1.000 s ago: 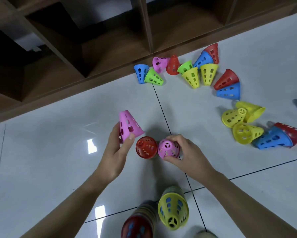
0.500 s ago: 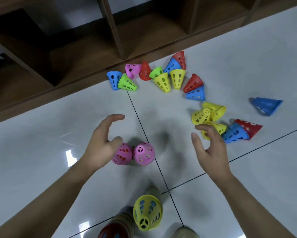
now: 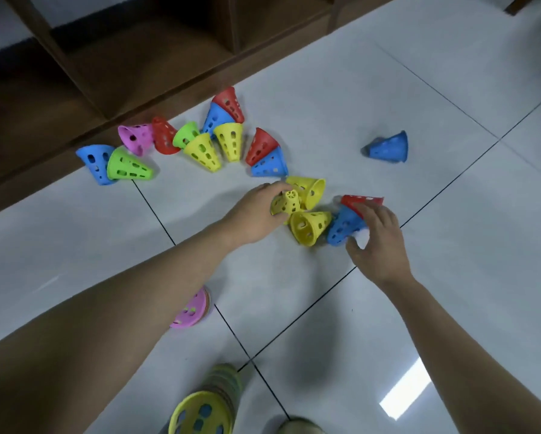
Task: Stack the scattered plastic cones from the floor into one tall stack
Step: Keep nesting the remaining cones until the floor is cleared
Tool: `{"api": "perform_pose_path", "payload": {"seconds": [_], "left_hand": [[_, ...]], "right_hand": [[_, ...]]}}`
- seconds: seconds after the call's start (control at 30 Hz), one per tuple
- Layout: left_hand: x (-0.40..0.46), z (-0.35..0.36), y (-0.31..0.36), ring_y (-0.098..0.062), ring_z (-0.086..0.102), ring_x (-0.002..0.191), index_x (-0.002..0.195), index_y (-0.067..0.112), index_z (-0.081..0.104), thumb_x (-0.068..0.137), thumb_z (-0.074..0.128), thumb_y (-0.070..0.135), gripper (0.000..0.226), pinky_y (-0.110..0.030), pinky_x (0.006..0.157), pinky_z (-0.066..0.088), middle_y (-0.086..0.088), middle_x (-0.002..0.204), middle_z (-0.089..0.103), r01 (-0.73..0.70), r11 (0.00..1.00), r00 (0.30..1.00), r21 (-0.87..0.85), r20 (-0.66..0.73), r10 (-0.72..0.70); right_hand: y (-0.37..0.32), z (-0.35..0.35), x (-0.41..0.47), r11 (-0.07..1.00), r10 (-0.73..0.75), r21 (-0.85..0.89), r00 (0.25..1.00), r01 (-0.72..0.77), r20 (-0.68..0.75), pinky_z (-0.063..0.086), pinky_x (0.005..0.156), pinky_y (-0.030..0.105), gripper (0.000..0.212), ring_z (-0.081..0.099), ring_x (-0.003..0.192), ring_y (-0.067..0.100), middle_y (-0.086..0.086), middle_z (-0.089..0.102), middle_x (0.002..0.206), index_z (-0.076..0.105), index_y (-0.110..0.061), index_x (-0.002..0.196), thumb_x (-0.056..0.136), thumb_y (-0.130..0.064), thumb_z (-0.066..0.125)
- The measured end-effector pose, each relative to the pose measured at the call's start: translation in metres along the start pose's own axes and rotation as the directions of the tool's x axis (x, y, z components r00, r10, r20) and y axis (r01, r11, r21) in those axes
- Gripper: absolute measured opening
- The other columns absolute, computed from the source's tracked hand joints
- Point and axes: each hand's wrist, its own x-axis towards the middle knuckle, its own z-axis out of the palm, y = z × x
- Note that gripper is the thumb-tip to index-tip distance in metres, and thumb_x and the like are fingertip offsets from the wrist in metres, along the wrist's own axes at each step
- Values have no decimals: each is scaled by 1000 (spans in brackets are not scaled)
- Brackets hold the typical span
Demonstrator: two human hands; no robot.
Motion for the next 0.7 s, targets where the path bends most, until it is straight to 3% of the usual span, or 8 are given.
{"api": "perform_pose_path", "payload": {"seconds": [0.1,0.27,0.37,0.47,0.57,0.7], "left_hand": [[7,9,-2,-17,59,111,124,24,57,86,74,21,42,-33,95,49,1,121,64,-6,999,999,-35,-50,4],[5,14,2,-19,61,93,99,22,52,82,77,24,30,-42,80,52,6,96,66,-17,999,999,47,-45,19],[-4,19,-2,-20,61,93,102,21,53,82,77,24,32,-41,79,52,4,98,66,-5,996,998,89,-54,9],[-15,23,-11,-21,60,106,120,19,59,83,76,25,41,-40,90,51,0,115,65,26,990,999,138,-37,-21],[-25,25,-20,-23,60,107,123,20,61,83,76,27,43,-43,93,51,-2,115,64,63,991,998,121,-10,-62],[-39,13,-19,-19,62,98,109,19,61,83,78,34,35,-41,87,52,3,104,66,99,993,995,66,-12,-98]], "right_hand": [[2,1,-1,991,-27,-129,998,33,52,41,106,52,69,43,134,34,4,56,140,52,-16,141,75,-25,71],[-3,4,-6,976,-55,-209,998,56,12,34,104,45,57,46,131,30,-1,63,129,59,-18,134,79,-22,76],[-4,5,-14,970,-88,-231,996,81,-23,37,100,42,53,57,110,31,4,69,107,61,-15,130,80,-24,76],[-3,4,-28,962,-51,-266,997,66,60,42,91,41,64,57,94,30,5,65,96,58,-13,134,76,-31,81],[1,1,-37,951,40,-308,986,12,163,46,86,41,74,53,95,30,7,56,103,55,-17,135,71,-41,83],[0,-5,-39,934,136,-355,960,-42,246,45,93,40,75,50,113,28,5,52,125,52,-17,133,70,-43,82]]}}
